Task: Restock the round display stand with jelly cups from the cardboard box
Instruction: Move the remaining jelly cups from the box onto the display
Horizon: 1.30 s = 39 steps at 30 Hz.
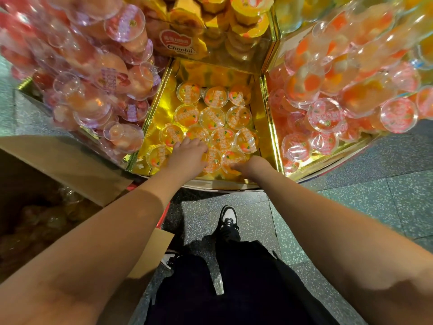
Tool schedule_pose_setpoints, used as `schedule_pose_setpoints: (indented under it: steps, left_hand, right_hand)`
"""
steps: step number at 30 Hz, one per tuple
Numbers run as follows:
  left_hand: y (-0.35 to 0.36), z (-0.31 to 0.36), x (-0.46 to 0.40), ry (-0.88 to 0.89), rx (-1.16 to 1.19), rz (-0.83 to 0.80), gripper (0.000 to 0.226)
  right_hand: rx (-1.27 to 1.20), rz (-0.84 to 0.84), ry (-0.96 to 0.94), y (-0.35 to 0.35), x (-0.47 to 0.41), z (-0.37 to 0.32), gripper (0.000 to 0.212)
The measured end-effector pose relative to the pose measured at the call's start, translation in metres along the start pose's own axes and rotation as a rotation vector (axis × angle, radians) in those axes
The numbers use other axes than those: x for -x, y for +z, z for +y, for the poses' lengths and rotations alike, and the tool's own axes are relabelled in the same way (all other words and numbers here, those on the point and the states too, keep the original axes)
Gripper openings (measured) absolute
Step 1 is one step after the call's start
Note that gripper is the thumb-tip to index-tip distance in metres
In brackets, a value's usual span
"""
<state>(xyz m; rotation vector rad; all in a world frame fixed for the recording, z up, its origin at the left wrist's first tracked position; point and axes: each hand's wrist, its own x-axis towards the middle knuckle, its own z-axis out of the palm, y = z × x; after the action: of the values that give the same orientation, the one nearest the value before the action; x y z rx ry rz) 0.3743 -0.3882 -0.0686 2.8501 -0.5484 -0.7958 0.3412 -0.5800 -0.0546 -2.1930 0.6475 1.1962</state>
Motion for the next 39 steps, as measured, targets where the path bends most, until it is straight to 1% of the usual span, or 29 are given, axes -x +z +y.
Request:
schedule_pose_setpoints:
  steps: [2, 6, 8, 10, 14, 17, 20, 22, 24, 26, 30, 32, 35, 37, 39]
  left_hand:
    - [-0.008, 0.000, 0.009, -0.044, 0.114, 0.030, 0.040]
    - [-0.032, -0.006, 0.048, -0.147, 0.456, 0.210, 0.028]
    - [-0.045, -0.013, 0.075, -0.203, 0.592, 0.276, 0.024]
    - [-0.055, -0.030, 0.103, -0.254, 0.674, 0.341, 0.022]
    - [-0.069, -0.088, 0.165, -0.428, 0.730, 0.490, 0.019]
    - [-0.069, -0.142, 0.225, -0.607, 0.696, 0.596, 0.022]
    - [-0.051, -0.203, 0.295, -0.774, 0.640, 0.585, 0.028]
    - [-0.030, -0.240, 0.339, -0.878, 0.636, 0.566, 0.030]
    - [-0.003, -0.269, 0.375, -0.986, 0.667, 0.528, 0.031]
    - [0.029, -0.293, 0.401, -1.060, 0.740, 0.469, 0.033]
    - [0.093, -0.330, 0.427, -1.121, 0.876, 0.331, 0.039]
    - [0.122, -0.346, 0.429, -1.133, 0.925, 0.276, 0.042]
    - [0.160, -0.368, 0.423, -1.167, 0.984, 0.222, 0.047]
    - [0.179, -0.376, 0.417, -1.196, 0.998, 0.185, 0.051]
    - [0.197, -0.382, 0.409, -1.203, 1.018, 0.121, 0.054]
  right_hand:
    - [0.009, 0.032, -0.034, -0.001, 0.009, 0.001, 0.066]
    - [-0.107, 0.194, -0.149, -0.004, 0.044, 0.000, 0.067]
    - [-0.091, 0.249, -0.252, -0.006, 0.063, -0.010, 0.063]
    - [-0.050, 0.273, -0.363, -0.009, 0.080, -0.034, 0.055]
    - [0.113, 0.263, -0.616, 0.003, 0.116, -0.119, 0.043]
    - [0.286, 0.242, -0.833, 0.044, 0.140, -0.195, 0.036]
    - [0.443, 0.151, -1.018, 0.111, 0.160, -0.261, 0.030]
    - [0.554, 0.055, -1.095, 0.160, 0.170, -0.294, 0.032]
    - [0.656, -0.013, -1.102, 0.207, 0.175, -0.317, 0.037]
    - [0.745, -0.057, -1.054, 0.252, 0.165, -0.332, 0.039]
    - [0.854, -0.053, -0.826, 0.319, 0.122, -0.338, 0.045]
    - [0.859, -0.040, -0.704, 0.336, 0.099, -0.335, 0.048]
    - [0.802, -0.033, -0.555, 0.356, 0.067, -0.340, 0.053]
    - [0.759, -0.004, -0.499, 0.363, 0.048, -0.346, 0.058]
    - [0.741, 0.031, -0.486, 0.374, 0.028, -0.351, 0.061]
